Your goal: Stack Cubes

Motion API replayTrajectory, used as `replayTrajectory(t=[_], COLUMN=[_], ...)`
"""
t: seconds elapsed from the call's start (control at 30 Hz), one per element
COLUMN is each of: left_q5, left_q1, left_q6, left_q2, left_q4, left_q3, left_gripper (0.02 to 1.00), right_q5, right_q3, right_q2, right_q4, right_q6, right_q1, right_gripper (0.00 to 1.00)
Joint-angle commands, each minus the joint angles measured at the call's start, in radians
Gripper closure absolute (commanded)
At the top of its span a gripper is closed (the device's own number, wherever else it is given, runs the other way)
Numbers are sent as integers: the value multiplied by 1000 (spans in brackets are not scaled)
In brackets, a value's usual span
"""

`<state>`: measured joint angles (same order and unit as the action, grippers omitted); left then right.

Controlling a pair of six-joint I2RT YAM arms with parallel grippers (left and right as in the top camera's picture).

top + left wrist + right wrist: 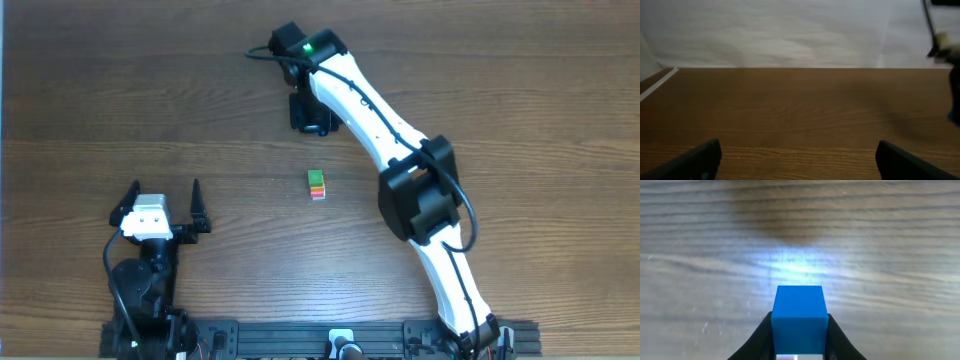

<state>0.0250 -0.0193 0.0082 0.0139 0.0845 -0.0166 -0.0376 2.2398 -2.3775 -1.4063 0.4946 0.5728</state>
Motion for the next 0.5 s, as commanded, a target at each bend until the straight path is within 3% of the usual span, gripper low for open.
replayTrajectory(t=[0.03, 0.3, 0.5], left_q5=[-10, -10, -10], left_q1=[0, 0, 0], left_q6=[14, 14, 14], left_q2=[-8, -8, -8], left_q4=[-3, -3, -3], left_q3=[5, 5, 5], left_gripper=[18, 18, 18], right_q5=[-27, -92, -111], right_q3=[36, 26, -130], right_q2=[174, 345, 471], right_q4=[-39, -165, -164], right_q6=[14, 71, 140], right_q1=[-6, 51, 130], right_gripper=[991, 989, 989])
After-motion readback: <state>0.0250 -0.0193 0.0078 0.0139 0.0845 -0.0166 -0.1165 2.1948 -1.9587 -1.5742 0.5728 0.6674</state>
